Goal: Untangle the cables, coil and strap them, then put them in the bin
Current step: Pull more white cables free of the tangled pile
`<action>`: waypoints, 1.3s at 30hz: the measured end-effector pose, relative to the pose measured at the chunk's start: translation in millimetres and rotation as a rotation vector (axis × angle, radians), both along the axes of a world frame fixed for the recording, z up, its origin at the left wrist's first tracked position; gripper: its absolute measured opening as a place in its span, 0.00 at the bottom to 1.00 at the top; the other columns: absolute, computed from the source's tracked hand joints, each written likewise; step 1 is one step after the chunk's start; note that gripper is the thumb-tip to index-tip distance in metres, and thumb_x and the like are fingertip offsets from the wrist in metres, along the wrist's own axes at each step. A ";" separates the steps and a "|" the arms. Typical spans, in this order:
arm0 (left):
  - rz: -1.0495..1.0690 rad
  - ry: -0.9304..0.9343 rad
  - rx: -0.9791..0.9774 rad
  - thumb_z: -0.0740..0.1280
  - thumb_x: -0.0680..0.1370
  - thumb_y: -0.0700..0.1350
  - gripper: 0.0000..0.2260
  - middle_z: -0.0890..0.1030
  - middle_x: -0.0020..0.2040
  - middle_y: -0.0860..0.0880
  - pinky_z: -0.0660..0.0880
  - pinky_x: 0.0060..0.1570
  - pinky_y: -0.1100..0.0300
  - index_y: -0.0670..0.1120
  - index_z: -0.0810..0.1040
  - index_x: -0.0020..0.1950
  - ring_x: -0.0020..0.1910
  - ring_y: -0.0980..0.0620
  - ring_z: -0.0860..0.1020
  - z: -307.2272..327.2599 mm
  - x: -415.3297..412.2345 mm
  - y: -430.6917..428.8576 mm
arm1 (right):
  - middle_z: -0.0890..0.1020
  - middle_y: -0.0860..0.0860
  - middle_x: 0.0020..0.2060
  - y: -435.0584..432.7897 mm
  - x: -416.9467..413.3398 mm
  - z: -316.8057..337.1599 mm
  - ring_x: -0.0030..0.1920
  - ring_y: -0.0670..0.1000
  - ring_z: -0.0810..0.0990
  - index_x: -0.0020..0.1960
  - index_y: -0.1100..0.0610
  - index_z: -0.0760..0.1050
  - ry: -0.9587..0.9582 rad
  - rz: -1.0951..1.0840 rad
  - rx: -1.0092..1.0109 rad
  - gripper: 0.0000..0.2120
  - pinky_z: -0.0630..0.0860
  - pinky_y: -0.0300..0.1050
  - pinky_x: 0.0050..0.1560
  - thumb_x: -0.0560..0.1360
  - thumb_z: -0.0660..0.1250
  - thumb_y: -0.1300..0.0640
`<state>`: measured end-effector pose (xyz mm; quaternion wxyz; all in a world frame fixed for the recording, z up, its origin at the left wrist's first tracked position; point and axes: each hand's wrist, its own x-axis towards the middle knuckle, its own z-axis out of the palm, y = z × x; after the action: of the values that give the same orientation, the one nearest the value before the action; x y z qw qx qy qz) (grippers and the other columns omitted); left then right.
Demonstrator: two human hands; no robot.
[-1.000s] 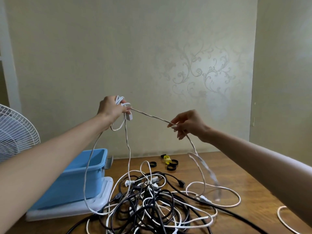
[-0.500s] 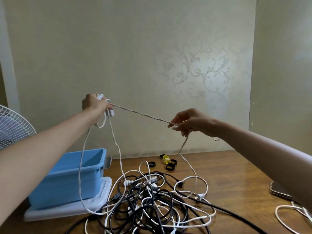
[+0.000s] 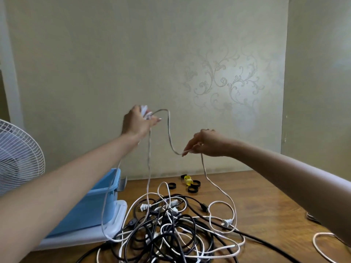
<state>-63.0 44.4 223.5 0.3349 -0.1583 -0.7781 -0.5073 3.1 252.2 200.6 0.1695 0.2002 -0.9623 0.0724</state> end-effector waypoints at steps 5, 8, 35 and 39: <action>-0.044 -0.058 0.327 0.71 0.72 0.39 0.10 0.83 0.52 0.43 0.77 0.37 0.62 0.40 0.79 0.53 0.47 0.46 0.83 10.1 0.9 23.7 | 0.66 0.37 0.36 -7.7 2.8 0.8 0.39 0.34 0.68 0.61 0.51 0.79 -0.093 -0.021 0.223 0.23 0.64 0.25 0.37 0.76 0.58 0.72; -0.157 -0.343 0.485 0.65 0.74 0.30 0.05 0.81 0.45 0.42 0.55 0.15 0.72 0.39 0.76 0.44 0.14 0.59 0.68 15.8 -4.3 9.7 | 0.77 0.42 0.51 11.9 3.7 -3.8 0.59 0.47 0.74 0.64 0.49 0.77 -0.129 -0.122 0.536 0.20 0.71 0.38 0.56 0.78 0.60 0.67; -0.557 -0.282 0.041 0.76 0.67 0.41 0.14 0.82 0.41 0.43 0.76 0.42 0.62 0.39 0.79 0.49 0.39 0.52 0.81 -65.6 30.1 33.8 | 0.74 0.56 0.53 -6.8 -19.9 -47.1 0.52 0.53 0.70 0.56 0.58 0.72 0.794 0.016 -0.209 0.31 0.69 0.44 0.51 0.62 0.77 0.43; -0.448 -0.230 0.172 0.75 0.70 0.40 0.09 0.81 0.34 0.50 0.71 0.29 0.72 0.41 0.81 0.48 0.27 0.63 0.76 -75.4 28.1 34.5 | 0.76 0.54 0.45 -13.1 -18.6 -75.6 0.45 0.54 0.71 0.47 0.57 0.73 0.989 -0.227 -0.385 0.19 0.67 0.47 0.45 0.64 0.77 0.49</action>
<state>-35.0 78.9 148.1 0.1362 -0.2387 -0.7105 -0.6478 -15.4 239.1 125.0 0.6423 0.0704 -0.7527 0.1260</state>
